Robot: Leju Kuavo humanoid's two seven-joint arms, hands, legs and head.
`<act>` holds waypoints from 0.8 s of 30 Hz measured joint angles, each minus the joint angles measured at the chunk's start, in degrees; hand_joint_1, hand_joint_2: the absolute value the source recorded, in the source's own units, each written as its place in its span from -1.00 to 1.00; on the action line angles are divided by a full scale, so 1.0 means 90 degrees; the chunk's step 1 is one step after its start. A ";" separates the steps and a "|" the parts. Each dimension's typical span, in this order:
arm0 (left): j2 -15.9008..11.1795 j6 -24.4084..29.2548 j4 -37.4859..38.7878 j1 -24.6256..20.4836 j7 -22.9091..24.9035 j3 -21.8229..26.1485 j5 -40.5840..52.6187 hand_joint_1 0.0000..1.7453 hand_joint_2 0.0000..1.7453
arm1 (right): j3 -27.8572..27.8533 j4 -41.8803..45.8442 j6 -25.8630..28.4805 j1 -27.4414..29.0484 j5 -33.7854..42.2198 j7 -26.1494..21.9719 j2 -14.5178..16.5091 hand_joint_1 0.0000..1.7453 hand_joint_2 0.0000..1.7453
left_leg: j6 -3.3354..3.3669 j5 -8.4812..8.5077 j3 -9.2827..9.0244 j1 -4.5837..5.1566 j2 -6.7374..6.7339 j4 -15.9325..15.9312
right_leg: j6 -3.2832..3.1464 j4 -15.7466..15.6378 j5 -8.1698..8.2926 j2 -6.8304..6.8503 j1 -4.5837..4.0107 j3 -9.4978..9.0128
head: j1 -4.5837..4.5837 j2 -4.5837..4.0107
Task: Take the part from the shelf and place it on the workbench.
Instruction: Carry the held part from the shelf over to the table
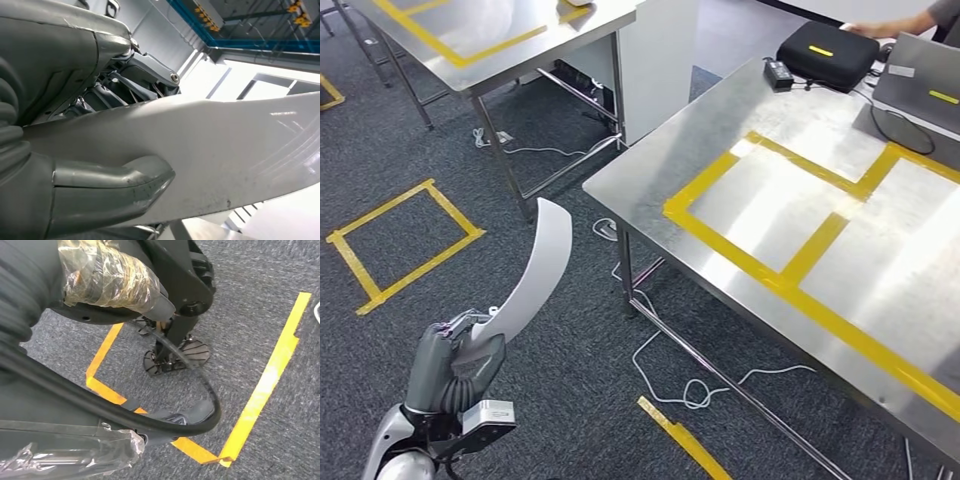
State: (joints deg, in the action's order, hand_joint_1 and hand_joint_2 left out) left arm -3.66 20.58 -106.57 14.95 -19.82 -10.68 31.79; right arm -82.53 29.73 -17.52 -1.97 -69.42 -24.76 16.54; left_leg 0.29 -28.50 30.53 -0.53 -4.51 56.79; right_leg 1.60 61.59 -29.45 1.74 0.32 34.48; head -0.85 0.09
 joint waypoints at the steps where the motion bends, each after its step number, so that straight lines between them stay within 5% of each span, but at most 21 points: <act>1: 0.0000 -0.0004 0.0000 -0.0012 0.0001 -0.0001 0.0001 1.00 1.00 | 0.0000 -0.0005 0.0001 -0.0002 0.0000 -0.0001 -0.0004 -1.00 1.00 | -0.0060 -0.0024 -0.0032 0.0009 -0.0091 0.0002 | -0.0050 -0.0387 0.0117 0.0048 -0.0017 -0.0202 | 0.0000 0.0000; 2: 0.0000 -0.0008 0.0000 -0.0028 0.0001 -0.0002 0.0001 1.00 1.00 | 0.0000 -0.0010 0.0004 -0.0002 0.0001 -0.0002 -0.0005 -1.00 1.00 | -0.0122 -0.0057 -0.0052 0.0009 -0.0110 0.0019 | -0.0113 -0.0476 0.0107 0.0026 -0.0026 -0.0255 | -0.0004 0.0000; 4: 0.0001 -0.0016 0.0000 -0.0051 0.0002 -0.0010 0.0004 1.00 1.00 | -0.0001 -0.0015 0.0013 0.0005 0.0001 -0.0002 -0.0008 -1.00 1.00 | -0.0191 -0.0255 0.0022 -0.0022 0.0109 0.0258 | -0.0192 -0.0504 0.0129 -0.0085 -0.0006 -0.0280 | -0.0023 0.0000; 7: -0.0002 -0.0025 0.0006 -0.0056 0.0011 -0.0017 0.0006 1.00 1.00 | -0.0001 -0.0035 0.0018 -0.0021 -0.0002 -0.0002 -0.0015 -1.00 1.00 | -0.0215 -0.0832 0.0576 -0.0038 0.0431 0.1432 | -0.0258 -0.0511 0.0141 -0.0275 -0.0014 -0.0303 | -0.0052 0.0000; 9: -0.0002 -0.0036 0.0014 -0.0057 0.0018 -0.0019 0.0005 1.00 1.00 | -0.0001 -0.0054 0.0024 -0.0018 -0.0005 -0.0002 -0.0018 -1.00 1.00 | -0.0193 -0.0849 0.0823 -0.0036 0.0455 0.1857 | -0.0271 -0.0507 0.0138 -0.0429 -0.0037 -0.0315 | -0.0050 0.0000; 11: -0.0002 -0.0051 0.0017 -0.0063 0.0028 -0.0021 0.0005 1.00 1.00 | -0.0001 -0.0077 0.0036 -0.0011 -0.0009 -0.0003 -0.0023 -1.00 1.00 | -0.0142 -0.0393 0.0632 -0.0035 0.0517 0.1335 | -0.0271 -0.0505 0.0134 -0.0592 -0.0048 -0.0345 | -0.0049 0.0000; 13: -0.0001 -0.0060 0.0018 -0.0076 0.0048 -0.0023 0.0007 1.00 1.00 | -0.0001 -0.0106 0.0053 -0.0018 -0.0013 -0.0007 -0.0029 -1.00 1.00 | -0.0081 -0.0001 0.0283 -0.0041 0.0748 0.0513 | -0.0251 -0.0490 0.0125 -0.0743 -0.0055 -0.0347 | -0.0046 0.0000; 15: 0.0002 -0.0064 0.0021 -0.0095 0.0071 -0.0028 0.0012 1.00 1.00 | 0.0000 -0.0135 0.0072 -0.0023 -0.0017 -0.0011 -0.0039 -1.00 1.00 | -0.0049 0.0056 0.0139 -0.0036 0.0899 0.0146 | -0.0192 -0.0472 0.0131 -0.0857 -0.0042 -0.0291 | -0.0044 0.0000; 17: 0.0004 -0.0070 0.0024 -0.0118 0.0082 -0.0031 0.0017 1.00 1.00 | 0.0000 -0.0158 0.0086 -0.0007 -0.0019 -0.0012 -0.0052 -1.00 1.00 | -0.0013 0.0054 0.0131 -0.0031 0.0819 0.0083 | -0.0109 -0.0478 0.0148 -0.0935 -0.0018 -0.0221 | -0.0047 0.0000; 19: 0.0007 -0.0083 0.0026 -0.0143 0.0087 -0.0030 0.0019 1.00 1.00 | -0.0001 -0.0183 0.0096 0.0005 -0.0023 -0.0016 -0.0071 -1.00 1.00 | 0.0051 0.0087 0.0101 -0.0049 0.0689 0.0011 | -0.0039 -0.0336 0.0041 -0.0747 -0.0026 -0.0112 | -0.0024 0.0000; 21: 0.0012 -0.0112 0.0036 -0.0158 0.0103 -0.0029 0.0035 1.00 1.00 | 0.0001 -0.0212 0.0104 -0.0017 -0.0031 -0.0021 -0.0092 -1.00 1.00 | 0.0092 0.0097 0.0082 -0.0054 0.0536 -0.0029 | 0.0007 0.0281 -0.0298 -0.0414 -0.0029 0.0203 | 0.0013 0.0000; 23: 0.0016 -0.0145 0.0069 -0.0174 0.0123 -0.0032 0.0064 1.00 1.00 | 0.0002 -0.0242 0.0110 -0.0036 -0.0044 -0.0022 -0.0106 -1.00 1.00 | 0.0107 0.0085 0.0082 -0.0046 0.0371 -0.0027 | 0.0046 0.1064 -0.0595 -0.0271 -0.0011 0.0604 | 0.0029 0.0000; 24: 0.0018 -0.0155 0.0092 -0.0192 0.0132 -0.0035 0.0080 1.00 1.00 | 0.0004 -0.0256 0.0112 -0.0034 -0.0052 -0.0021 -0.0115 -1.00 1.00 | 0.0107 0.0078 0.0079 -0.0044 0.0293 -0.0025 | 0.0062 0.1209 -0.0587 -0.0244 -0.0003 0.0682 | 0.0029 0.0000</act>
State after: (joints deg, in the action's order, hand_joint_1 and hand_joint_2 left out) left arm -3.50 19.18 -105.74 13.22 -18.63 -10.99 32.51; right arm -82.49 27.42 -16.51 -2.28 -69.89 -24.95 15.50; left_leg 1.25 -27.80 31.24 -0.92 -1.87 56.56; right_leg 2.15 72.47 -34.73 -0.46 0.30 40.61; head -0.59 0.09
